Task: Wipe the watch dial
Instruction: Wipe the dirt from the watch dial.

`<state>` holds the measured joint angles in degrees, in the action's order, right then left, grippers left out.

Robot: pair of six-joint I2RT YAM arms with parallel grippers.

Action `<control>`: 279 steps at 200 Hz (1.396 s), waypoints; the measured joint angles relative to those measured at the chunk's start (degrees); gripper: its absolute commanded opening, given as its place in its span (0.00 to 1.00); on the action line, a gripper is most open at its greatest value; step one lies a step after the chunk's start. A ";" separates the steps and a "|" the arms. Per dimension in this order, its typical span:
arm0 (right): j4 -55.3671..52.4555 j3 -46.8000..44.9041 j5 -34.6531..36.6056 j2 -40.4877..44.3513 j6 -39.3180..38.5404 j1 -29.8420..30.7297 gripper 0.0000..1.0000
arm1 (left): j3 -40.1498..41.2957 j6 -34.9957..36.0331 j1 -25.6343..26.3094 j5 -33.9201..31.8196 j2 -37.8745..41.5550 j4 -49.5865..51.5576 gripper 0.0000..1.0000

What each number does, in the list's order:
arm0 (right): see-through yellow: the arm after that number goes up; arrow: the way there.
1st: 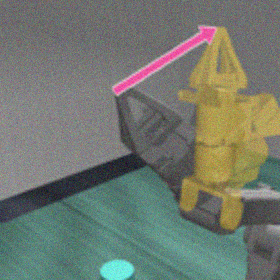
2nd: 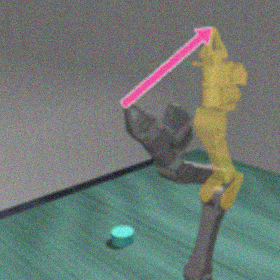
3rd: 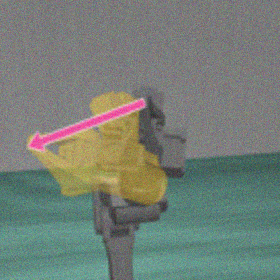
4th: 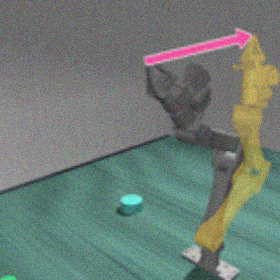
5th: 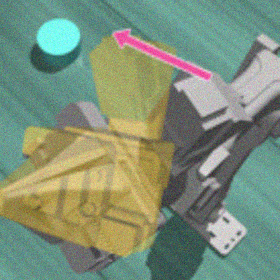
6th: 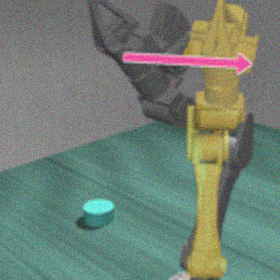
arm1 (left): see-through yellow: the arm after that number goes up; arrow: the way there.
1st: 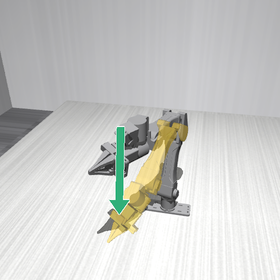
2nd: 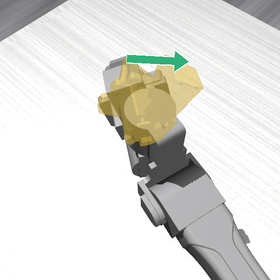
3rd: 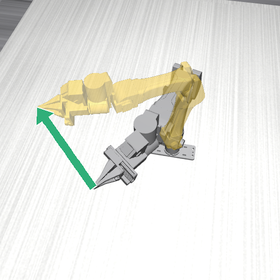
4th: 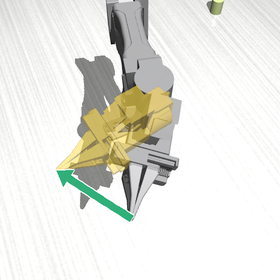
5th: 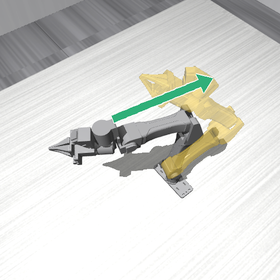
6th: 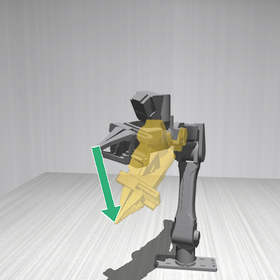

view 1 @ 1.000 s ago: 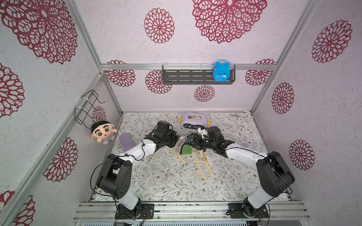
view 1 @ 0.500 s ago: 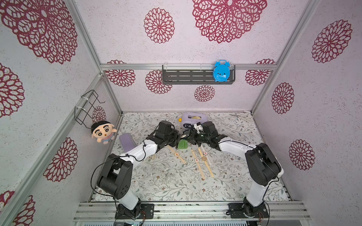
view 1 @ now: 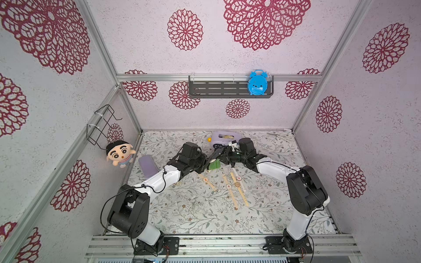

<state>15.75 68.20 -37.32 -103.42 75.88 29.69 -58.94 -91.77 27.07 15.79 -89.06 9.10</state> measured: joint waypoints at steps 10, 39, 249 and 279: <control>1.22 -0.33 -0.28 0.00 1.53 -0.35 0.00 | 0.31 0.02 0.02 0.04 0.09 -0.15 0.00; 3.43 -0.74 -2.19 0.00 3.28 -1.57 0.00 | 0.55 -0.02 0.07 0.22 0.13 -1.60 0.00; 4.92 -16.72 0.20 14.29 -13.46 -0.31 0.00 | 2.58 -3.10 -4.79 3.61 0.70 -3.04 0.00; 6.25 -16.85 1.18 12.07 -13.09 3.21 0.00 | 1.86 -3.26 -4.79 3.63 -0.20 -5.38 0.00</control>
<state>22.00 51.35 -36.14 -91.35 62.78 32.91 -57.08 -95.02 22.28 19.42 -89.25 3.73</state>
